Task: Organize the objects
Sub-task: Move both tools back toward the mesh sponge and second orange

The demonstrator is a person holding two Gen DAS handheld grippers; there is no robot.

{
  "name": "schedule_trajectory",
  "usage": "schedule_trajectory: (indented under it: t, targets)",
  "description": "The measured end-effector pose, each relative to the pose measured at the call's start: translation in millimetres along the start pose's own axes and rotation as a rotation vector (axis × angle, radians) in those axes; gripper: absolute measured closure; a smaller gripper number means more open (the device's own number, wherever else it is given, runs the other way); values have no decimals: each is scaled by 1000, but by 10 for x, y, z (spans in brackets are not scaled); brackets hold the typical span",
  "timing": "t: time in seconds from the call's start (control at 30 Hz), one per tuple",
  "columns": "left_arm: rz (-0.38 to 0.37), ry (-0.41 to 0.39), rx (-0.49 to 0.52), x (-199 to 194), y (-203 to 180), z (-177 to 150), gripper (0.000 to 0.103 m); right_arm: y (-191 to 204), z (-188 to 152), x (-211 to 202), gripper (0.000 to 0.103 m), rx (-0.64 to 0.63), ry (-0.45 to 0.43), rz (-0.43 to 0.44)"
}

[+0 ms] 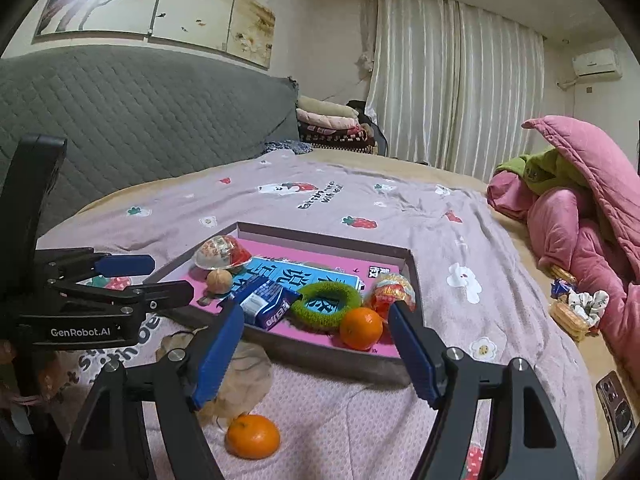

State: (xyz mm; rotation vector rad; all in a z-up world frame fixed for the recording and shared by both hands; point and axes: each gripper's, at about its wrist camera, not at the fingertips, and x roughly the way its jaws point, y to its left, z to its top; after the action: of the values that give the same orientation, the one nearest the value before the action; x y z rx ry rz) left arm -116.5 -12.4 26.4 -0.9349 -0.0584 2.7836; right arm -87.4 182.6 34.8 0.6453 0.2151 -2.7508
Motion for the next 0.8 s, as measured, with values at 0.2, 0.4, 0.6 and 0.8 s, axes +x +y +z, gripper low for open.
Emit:
schedule_trajectory:
  t: [0.2, 0.4, 0.6, 0.8]
  targets:
    - [2, -18, -4, -119, -13, -109, 34, 40, -93, -101, 28, -8, -8, 1]
    - [17, -9, 6, -178, -48, -230, 31, 106, -191, -195, 26, -27, -7, -1]
    - [23, -3, 5, -247, -62, -346, 28, 171, -273, -281, 26, -46, -5, -11]
    - [26, 5, 11, -304, -86, -445, 28, 190, -347, -348, 22, -42, -1, -5]
